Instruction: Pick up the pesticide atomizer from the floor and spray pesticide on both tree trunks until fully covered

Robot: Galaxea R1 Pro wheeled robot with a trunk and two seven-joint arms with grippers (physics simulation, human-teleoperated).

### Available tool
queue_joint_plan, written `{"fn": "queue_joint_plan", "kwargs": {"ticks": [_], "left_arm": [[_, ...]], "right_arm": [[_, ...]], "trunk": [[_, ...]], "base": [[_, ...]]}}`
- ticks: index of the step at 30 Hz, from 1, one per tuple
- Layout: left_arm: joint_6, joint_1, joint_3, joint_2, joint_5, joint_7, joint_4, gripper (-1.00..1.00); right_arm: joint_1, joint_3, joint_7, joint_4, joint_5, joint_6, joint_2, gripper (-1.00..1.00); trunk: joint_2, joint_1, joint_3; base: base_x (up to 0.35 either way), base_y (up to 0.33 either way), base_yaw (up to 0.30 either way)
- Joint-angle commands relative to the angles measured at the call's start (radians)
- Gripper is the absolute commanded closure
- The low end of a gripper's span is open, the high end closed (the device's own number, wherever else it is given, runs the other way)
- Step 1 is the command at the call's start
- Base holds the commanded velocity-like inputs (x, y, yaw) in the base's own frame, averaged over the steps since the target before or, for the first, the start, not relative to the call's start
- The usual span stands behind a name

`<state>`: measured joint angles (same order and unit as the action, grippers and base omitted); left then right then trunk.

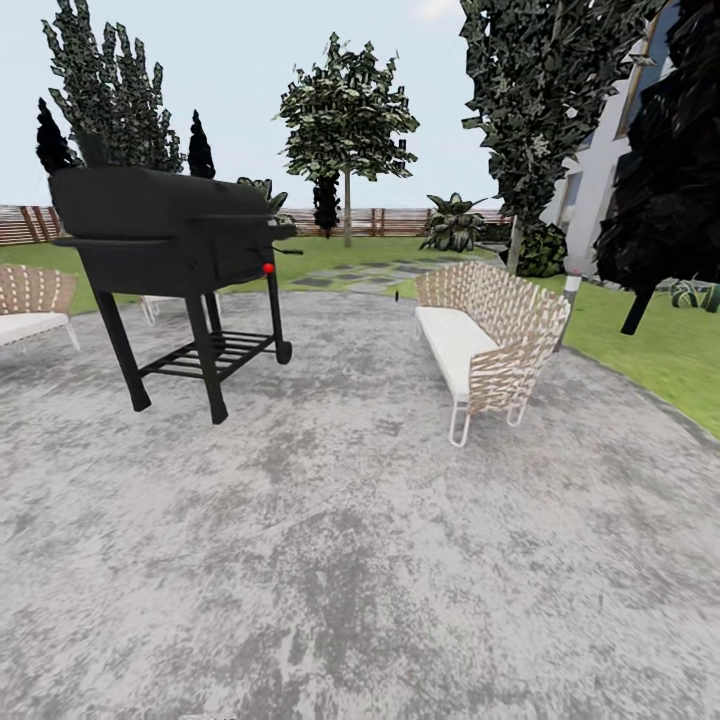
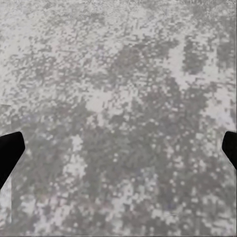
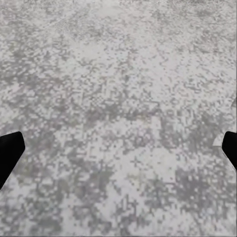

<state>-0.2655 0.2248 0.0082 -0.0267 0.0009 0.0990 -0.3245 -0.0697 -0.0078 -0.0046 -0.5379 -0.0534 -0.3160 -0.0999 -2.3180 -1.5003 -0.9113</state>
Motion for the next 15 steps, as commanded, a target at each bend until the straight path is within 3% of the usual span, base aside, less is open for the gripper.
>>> {"fn": "queue_joint_plan", "kwargs": {"ticks": [1,5,7,15], "left_arm": [[0.0,0.003,-0.001,0.001,0.0,0.0,-0.004,-1.0],[0.0,0.03,-0.003,0.005,-0.002,0.001,-0.029,-1.0],[0.002,0.066,-0.004,0.004,-0.003,0.002,-0.059,-1.0],[0.002,0.131,-0.009,0.003,-0.012,0.007,-0.079,-1.0]], "right_arm": [[-0.003,0.0,0.0,-0.013,0.0,0.0,0.0,-1.0],[-0.033,0.0,0.0,-0.071,0.0,0.0,0.0,-1.0],[-0.086,0.0,0.0,-0.123,-0.001,0.003,0.0,-1.0],[-0.199,0.0,0.001,-0.147,0.0,0.007,0.002,-1.0]], "trunk": [[0.0,0.0,0.0],[0.0,0.0,0.0],[0.0,0.0,0.0],[0.0,0.0,0.0]], "base": [[0.336,0.0,0.0],[0.335,0.028,0.0],[0.312,0.129,0.0],[0.283,0.16,0.0]]}}
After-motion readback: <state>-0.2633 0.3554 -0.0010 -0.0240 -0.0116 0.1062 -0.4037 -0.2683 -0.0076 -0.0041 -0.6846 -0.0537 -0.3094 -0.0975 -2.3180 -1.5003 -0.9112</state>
